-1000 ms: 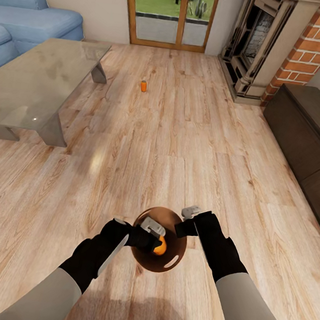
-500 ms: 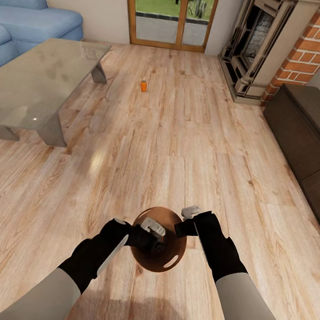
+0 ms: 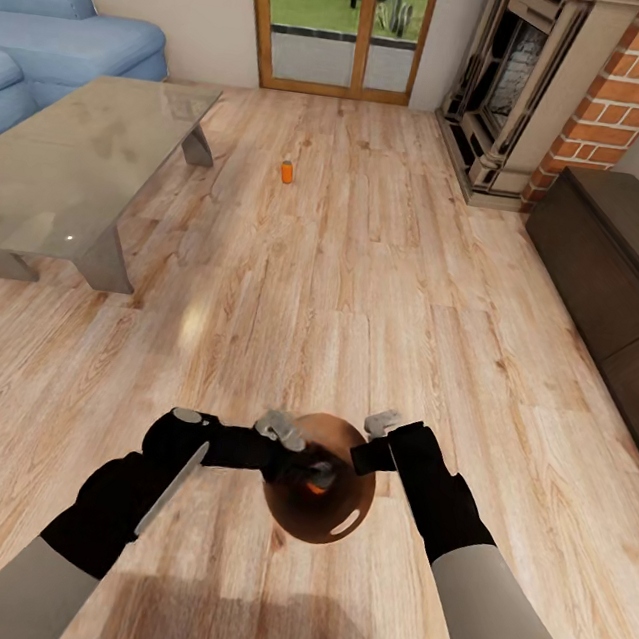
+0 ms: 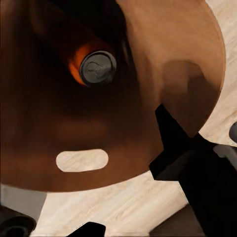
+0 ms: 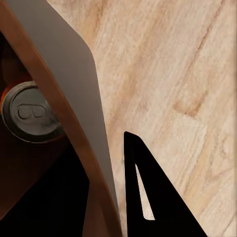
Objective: Put the three can of soda from the living room inside the tash can in the kitchen.
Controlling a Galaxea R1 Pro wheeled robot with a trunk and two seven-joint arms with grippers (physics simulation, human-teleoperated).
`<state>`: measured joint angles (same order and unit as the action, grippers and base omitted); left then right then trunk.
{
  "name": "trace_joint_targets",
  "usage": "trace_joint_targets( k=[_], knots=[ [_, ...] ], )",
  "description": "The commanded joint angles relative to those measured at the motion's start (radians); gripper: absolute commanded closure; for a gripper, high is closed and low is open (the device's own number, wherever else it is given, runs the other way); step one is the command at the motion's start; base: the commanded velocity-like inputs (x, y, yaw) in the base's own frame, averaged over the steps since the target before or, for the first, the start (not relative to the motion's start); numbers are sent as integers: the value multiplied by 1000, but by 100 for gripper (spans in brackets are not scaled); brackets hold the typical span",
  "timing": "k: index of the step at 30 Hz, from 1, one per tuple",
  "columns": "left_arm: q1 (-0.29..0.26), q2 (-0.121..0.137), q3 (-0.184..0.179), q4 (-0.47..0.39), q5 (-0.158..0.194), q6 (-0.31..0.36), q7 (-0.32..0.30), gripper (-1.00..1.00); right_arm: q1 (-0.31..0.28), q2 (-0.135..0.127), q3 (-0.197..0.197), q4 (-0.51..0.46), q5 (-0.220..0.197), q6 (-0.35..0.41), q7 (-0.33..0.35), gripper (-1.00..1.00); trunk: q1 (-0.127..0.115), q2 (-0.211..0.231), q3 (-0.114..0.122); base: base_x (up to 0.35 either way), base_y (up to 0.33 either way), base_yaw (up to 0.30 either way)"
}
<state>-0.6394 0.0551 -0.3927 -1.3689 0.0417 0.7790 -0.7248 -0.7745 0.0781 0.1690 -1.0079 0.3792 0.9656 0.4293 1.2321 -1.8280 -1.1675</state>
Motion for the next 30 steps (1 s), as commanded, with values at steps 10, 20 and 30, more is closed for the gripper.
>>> trace_joint_targets(
  k=[10,20,30],
  knots=[
    [70,138,563,30,-7,-85,-251,-100,0,-2,-3,0,-28,5,3,100,0,0,0,0,0,0],
    [126,138,762,218,-67,-367,68,-100,1,-13,-12,-2,-31,3,6,100,0,0,0,0,0,0],
    [130,132,770,530,-71,-690,238,-100,7,-120,-84,-5,-40,-8,27,100,0,0,0,0,0,0]
  ],
)
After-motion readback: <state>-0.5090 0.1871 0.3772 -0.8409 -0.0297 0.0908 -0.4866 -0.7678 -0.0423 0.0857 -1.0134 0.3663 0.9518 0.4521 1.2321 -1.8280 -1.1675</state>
